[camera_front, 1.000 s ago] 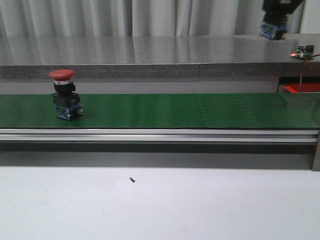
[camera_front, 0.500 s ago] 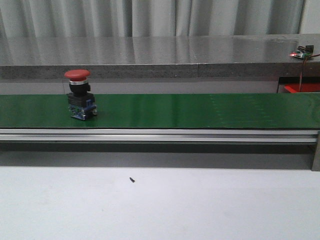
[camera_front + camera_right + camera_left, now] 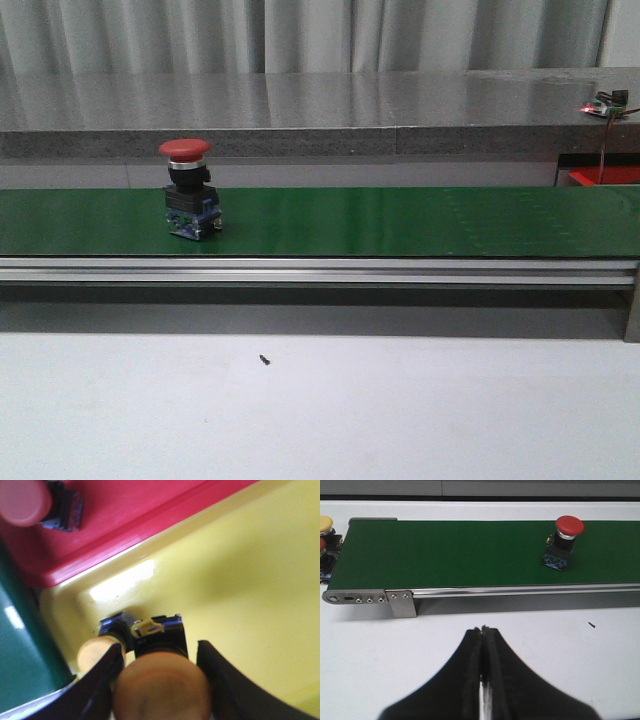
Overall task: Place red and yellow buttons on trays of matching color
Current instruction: 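Carry the yellow button into the yellow tray and release it, then move the right gripper above the red button riding on the belt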
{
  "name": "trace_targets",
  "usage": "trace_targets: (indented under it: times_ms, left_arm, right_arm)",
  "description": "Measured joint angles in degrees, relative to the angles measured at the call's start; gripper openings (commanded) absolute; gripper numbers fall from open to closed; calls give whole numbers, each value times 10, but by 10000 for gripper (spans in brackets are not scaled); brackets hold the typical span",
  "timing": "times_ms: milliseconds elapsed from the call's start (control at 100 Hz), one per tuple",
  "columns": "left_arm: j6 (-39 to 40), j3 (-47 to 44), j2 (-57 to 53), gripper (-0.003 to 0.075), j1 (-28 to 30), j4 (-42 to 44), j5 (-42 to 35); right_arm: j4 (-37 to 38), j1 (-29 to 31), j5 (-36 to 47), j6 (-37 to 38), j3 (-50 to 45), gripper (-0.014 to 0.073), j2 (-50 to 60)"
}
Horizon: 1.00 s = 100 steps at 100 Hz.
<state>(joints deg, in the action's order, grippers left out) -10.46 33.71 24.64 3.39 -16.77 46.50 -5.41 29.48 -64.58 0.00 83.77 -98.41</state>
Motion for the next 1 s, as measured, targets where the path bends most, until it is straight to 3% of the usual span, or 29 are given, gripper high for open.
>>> trace_targets:
  times_ms: [480,550,720,1000]
  left_arm:
    - [0,0,0,-20,0,0,-1]
    - [0,0,0,-20,0,0,-1]
    - [0,0,0,-20,0,0,-1]
    - [0,0,0,-20,0,0,-1]
  right_arm:
    - [-20,3,76,7,-20,153,-91]
    - [-20,3,84,7,-20,207,-95]
    - [-20,3,90,7,-20,454,-97]
    - [-20,3,92,7,-20,476,-94]
